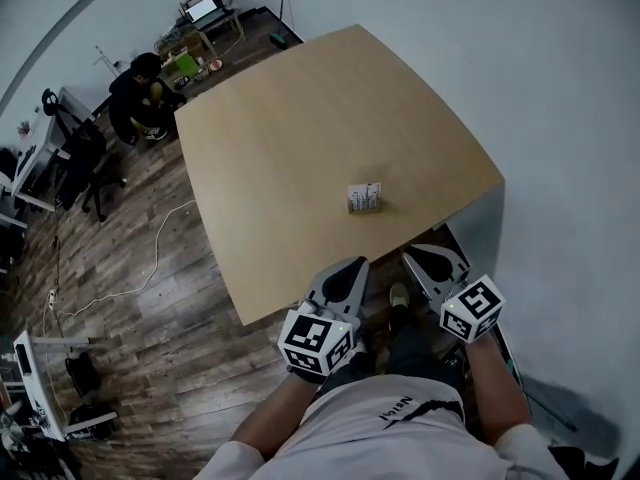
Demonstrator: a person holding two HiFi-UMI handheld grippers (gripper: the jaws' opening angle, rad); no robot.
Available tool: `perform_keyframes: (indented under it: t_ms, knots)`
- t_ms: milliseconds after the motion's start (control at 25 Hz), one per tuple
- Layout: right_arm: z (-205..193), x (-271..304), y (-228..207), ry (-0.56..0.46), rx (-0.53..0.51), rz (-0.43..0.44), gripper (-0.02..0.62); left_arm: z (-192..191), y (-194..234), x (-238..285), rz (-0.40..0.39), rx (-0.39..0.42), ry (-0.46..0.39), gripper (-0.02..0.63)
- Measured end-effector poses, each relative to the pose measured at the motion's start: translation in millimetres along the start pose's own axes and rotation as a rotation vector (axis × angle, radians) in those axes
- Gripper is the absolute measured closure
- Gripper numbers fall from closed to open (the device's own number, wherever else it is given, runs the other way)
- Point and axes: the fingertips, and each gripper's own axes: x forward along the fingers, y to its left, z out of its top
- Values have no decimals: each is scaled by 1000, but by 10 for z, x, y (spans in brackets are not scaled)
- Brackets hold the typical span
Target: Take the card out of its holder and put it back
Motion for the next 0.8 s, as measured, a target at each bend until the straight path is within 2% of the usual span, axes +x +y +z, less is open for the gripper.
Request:
perform_keyframes:
  t_ms: [200,320,560,800]
  knots:
    - [-10,465,-430,55,-32,93,578,87,372,352,59,-27,2,594]
    - [-121,688,-839,99,-46,143,578,61,510,741,103,-44,12,592]
    - [-567,1199,-1588,231,-60,223,577,67,879,1419,193,-77,29,593]
    - [-1112,1663,-1961,343,-108,322,550,-109,1169,1680,273,-103,65,593]
